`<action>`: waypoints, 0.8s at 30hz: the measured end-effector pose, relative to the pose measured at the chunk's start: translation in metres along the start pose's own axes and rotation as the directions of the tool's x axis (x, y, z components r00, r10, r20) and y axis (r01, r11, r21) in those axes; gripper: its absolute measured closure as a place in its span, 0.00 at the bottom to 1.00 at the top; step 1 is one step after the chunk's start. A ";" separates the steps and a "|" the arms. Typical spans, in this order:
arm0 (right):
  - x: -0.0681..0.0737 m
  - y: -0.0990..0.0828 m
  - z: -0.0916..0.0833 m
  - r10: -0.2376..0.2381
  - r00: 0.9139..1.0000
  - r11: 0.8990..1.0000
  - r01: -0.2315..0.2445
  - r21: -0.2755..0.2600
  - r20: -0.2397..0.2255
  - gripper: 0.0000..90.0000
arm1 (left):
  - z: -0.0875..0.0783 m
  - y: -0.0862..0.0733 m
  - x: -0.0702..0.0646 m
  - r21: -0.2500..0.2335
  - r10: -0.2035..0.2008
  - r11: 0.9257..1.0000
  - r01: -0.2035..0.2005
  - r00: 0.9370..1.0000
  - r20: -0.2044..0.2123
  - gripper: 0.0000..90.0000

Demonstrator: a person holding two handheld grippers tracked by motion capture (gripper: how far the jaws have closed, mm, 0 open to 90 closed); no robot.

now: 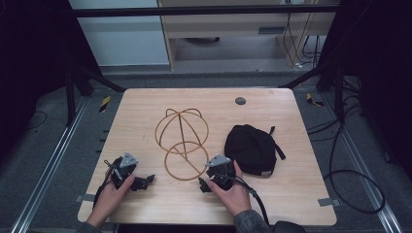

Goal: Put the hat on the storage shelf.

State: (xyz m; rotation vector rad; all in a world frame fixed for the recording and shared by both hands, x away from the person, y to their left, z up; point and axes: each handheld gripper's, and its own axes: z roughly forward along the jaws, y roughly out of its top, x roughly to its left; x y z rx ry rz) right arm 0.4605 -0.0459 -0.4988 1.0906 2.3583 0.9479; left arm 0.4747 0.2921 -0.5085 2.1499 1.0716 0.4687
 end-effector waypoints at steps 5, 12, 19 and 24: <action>-0.005 0.009 -0.016 -0.018 1.000 1.000 0.018 0.008 0.002 0.11 | 0.000 0.000 0.000 0.000 0.000 1.000 0.000 1.000 0.000 0.00; -0.027 0.029 -0.054 -0.081 0.994 0.995 0.076 0.058 0.078 0.14 | -0.001 -0.001 -0.001 -0.001 -0.001 1.000 0.001 1.000 -0.007 0.00; -0.050 0.042 -0.072 -0.061 0.992 0.993 0.049 0.109 0.111 0.21 | -0.003 -0.003 -0.001 0.001 0.001 1.000 -0.001 1.000 0.001 0.00; -0.067 0.052 -0.083 -0.054 0.994 0.986 0.037 0.164 0.099 0.23 | -0.002 -0.002 0.000 0.006 0.005 1.000 -0.005 1.000 0.003 0.00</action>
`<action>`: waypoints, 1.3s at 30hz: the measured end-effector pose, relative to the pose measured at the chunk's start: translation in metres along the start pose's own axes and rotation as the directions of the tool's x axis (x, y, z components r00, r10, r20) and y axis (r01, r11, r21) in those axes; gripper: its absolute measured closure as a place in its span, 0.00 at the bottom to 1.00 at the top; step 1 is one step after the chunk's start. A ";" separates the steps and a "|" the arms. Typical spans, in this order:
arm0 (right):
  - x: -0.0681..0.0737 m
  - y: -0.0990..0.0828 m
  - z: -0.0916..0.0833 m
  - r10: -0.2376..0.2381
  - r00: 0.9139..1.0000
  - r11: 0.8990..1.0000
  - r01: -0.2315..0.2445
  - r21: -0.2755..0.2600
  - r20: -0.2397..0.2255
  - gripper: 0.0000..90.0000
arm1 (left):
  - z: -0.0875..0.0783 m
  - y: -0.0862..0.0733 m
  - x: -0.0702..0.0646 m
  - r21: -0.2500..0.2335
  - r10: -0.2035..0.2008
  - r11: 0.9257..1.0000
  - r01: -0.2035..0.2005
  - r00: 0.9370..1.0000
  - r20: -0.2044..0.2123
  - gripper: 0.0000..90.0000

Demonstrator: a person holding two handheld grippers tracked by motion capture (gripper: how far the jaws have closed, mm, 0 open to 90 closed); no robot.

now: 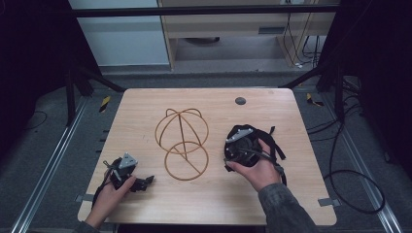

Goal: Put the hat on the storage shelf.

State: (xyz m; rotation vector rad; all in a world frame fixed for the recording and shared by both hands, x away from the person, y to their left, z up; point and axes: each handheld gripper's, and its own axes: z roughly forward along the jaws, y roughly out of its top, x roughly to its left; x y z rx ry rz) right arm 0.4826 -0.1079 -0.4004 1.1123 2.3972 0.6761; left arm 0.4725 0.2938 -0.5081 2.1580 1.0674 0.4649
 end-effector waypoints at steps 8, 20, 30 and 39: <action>-0.044 0.017 -0.017 0.008 1.000 0.998 -0.009 0.061 0.017 0.28 | 0.002 0.002 0.002 -0.005 0.003 1.000 -0.003 1.000 0.004 0.00; -0.074 0.027 -0.013 0.040 0.999 0.986 -0.042 0.164 0.015 0.26 | 0.004 0.003 0.002 -0.009 -0.001 1.000 0.001 1.000 0.000 0.00; -0.079 0.025 -0.008 0.055 0.998 0.972 -0.061 0.227 0.030 0.32 | 0.004 0.003 0.001 -0.008 -0.005 1.000 0.005 1.000 -0.003 0.00; -0.088 0.029 0.006 0.051 0.999 0.966 -0.054 0.252 0.019 0.41 | 0.004 0.004 0.001 -0.005 -0.002 1.000 0.002 1.000 -0.001 0.00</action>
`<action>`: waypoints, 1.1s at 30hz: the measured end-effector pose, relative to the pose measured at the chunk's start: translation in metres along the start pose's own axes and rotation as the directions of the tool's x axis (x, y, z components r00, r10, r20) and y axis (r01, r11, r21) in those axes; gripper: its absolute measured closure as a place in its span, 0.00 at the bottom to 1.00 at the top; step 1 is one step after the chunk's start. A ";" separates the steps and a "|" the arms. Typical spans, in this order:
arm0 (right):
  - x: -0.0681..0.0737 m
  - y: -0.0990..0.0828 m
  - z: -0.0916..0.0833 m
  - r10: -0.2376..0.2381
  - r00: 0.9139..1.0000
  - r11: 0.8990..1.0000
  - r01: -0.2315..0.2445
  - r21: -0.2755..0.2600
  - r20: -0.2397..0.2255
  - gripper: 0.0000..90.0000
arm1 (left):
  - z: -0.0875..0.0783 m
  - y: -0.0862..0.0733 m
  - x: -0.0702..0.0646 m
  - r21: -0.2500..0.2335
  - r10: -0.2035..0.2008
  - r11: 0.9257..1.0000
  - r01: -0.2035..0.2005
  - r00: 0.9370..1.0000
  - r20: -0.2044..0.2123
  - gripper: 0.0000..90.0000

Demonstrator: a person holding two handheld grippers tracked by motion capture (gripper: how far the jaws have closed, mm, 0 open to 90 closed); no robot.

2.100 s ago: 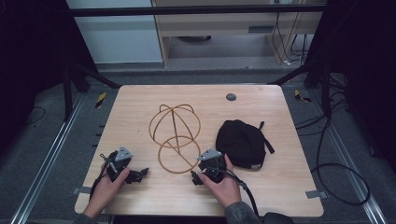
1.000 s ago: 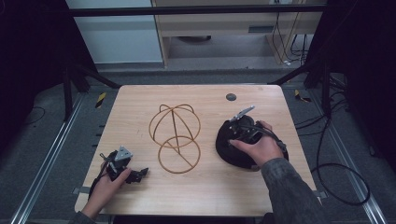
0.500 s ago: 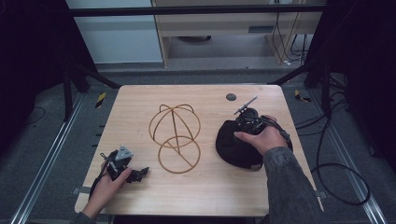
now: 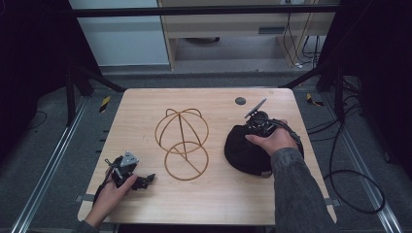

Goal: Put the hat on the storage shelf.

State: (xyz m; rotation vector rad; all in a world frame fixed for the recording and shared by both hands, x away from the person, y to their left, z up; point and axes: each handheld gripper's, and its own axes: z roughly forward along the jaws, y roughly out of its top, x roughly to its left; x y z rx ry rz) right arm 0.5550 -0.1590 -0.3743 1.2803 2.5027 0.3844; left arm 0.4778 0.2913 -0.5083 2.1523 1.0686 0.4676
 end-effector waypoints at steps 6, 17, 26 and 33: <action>-0.004 0.009 0.010 0.007 1.000 1.000 -0.007 0.014 0.005 0.42 | 0.000 0.000 -0.001 0.002 0.000 1.000 0.000 1.000 -0.004 0.00; -0.010 0.016 0.030 -0.006 0.999 0.998 0.008 0.062 -0.034 0.75 | 0.000 0.000 -0.002 0.000 0.004 1.000 -0.004 1.000 0.002 0.00; -0.009 0.014 0.021 -0.014 0.998 1.000 0.015 0.025 -0.053 0.87 | 0.000 0.000 -0.003 0.000 0.001 1.000 -0.001 1.000 0.001 0.00; -0.003 0.006 -0.001 -0.009 0.998 0.999 0.006 -0.046 -0.057 0.87 | 0.000 0.000 -0.004 0.000 -0.001 1.000 0.001 1.000 -0.001 0.00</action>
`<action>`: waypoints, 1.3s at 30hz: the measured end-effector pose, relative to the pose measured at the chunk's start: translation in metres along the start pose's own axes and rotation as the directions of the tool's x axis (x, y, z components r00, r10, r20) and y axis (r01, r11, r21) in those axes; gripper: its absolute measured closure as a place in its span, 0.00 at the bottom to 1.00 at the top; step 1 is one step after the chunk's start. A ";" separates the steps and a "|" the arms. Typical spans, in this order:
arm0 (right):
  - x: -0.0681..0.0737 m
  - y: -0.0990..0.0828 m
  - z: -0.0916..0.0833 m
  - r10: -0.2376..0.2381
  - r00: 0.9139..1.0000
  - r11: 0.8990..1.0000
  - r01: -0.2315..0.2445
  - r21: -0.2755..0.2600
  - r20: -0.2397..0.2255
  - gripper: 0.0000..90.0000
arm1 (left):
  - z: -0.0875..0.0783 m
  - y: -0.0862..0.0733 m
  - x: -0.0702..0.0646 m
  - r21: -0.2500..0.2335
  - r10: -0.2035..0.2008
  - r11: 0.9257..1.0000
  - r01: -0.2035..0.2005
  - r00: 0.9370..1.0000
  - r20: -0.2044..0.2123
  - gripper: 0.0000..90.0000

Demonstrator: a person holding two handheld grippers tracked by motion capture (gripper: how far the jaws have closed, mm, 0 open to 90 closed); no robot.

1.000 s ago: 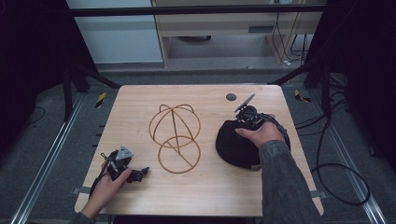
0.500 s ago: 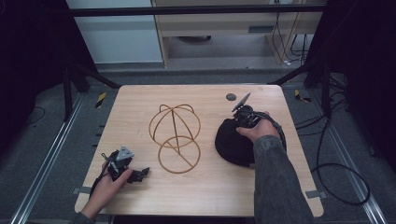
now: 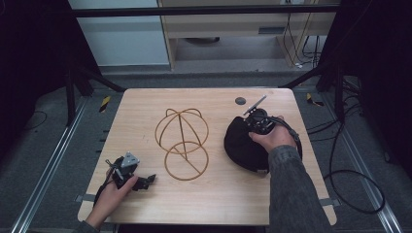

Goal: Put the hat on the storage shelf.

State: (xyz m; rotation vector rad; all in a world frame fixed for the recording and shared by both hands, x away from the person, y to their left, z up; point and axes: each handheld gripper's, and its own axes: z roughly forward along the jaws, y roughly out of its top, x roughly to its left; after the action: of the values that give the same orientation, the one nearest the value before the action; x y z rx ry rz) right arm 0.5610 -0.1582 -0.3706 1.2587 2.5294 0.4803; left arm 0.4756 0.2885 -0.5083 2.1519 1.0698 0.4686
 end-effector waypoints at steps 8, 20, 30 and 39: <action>0.004 -0.004 -0.027 0.018 1.000 0.998 -0.019 -0.055 -0.010 0.87 | 0.001 0.000 -0.001 -0.002 -0.005 1.000 0.005 1.000 -0.006 0.00; 0.004 -0.017 -0.067 0.008 0.999 0.982 -0.015 -0.186 -0.036 0.87 | 0.002 0.001 -0.002 -0.005 -0.003 1.000 0.003 1.000 -0.006 0.00; 0.011 -0.017 -0.091 0.001 0.999 0.965 -0.014 -0.260 -0.052 0.87 | 0.001 0.001 -0.002 -0.004 -0.002 1.000 0.002 1.000 -0.004 0.00; 0.015 -0.025 -0.106 0.011 0.999 0.950 -0.025 -0.311 -0.049 0.87 | 0.001 0.000 -0.002 -0.005 0.000 1.000 0.000 1.000 -0.002 0.00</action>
State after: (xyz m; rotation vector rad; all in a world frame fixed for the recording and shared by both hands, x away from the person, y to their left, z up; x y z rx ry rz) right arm 0.4935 -0.1781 -0.2860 1.1623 2.3591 0.8844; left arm 0.4752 0.2866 -0.5087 2.1472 1.0687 0.4738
